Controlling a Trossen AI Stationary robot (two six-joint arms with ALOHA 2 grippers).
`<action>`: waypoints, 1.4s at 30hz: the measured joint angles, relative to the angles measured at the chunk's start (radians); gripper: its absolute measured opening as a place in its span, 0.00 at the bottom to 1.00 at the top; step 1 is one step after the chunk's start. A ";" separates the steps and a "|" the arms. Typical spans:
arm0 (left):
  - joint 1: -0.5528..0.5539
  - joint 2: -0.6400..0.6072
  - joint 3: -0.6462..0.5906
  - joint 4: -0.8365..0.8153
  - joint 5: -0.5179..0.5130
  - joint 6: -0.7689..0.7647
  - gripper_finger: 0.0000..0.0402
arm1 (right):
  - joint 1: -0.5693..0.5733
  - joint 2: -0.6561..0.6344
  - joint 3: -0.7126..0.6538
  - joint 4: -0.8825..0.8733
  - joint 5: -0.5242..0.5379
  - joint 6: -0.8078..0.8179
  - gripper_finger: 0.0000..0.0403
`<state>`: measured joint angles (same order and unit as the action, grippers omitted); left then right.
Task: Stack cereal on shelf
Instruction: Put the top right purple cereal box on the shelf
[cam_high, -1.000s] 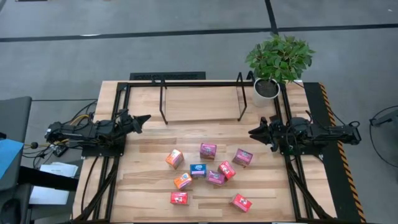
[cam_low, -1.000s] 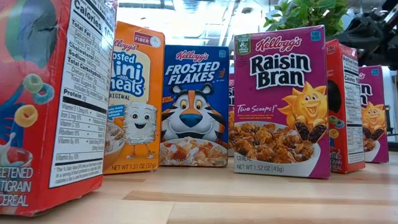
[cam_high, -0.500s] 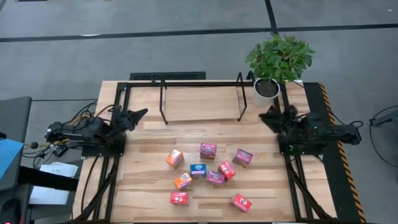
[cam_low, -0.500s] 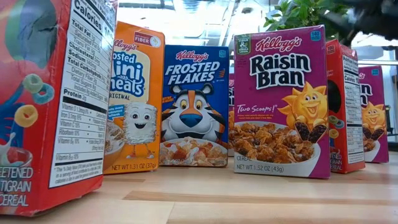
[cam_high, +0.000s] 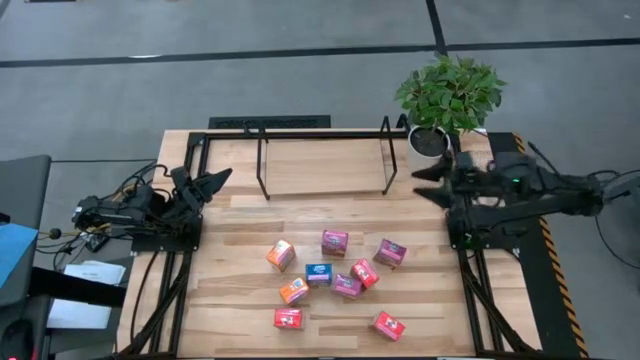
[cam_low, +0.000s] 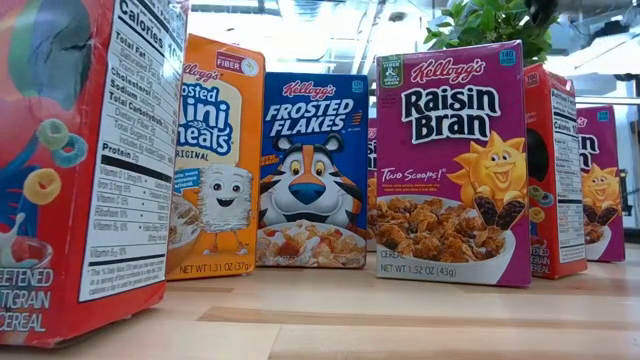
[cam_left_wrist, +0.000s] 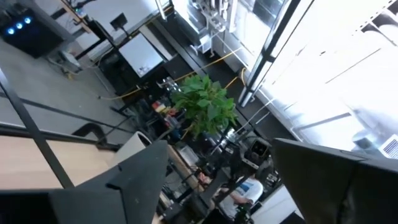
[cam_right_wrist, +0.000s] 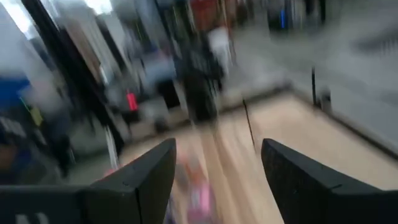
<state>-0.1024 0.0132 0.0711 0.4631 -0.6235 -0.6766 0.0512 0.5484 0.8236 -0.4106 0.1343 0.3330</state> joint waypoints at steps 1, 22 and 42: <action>0.000 0.000 0.000 0.000 0.000 -0.008 0.71 | 0.011 0.053 0.048 -0.077 -0.002 0.007 0.65; 0.000 0.000 0.000 -0.041 0.043 0.014 0.74 | 0.296 0.721 0.430 -0.798 -0.072 0.340 0.57; 0.000 0.000 0.000 -0.121 0.043 0.013 0.74 | 0.244 0.946 0.430 -0.776 -0.135 0.335 0.91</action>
<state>-0.1024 0.0132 0.0708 0.3421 -0.5804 -0.6636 0.2948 1.4944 1.2535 -1.1863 -0.0008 0.6682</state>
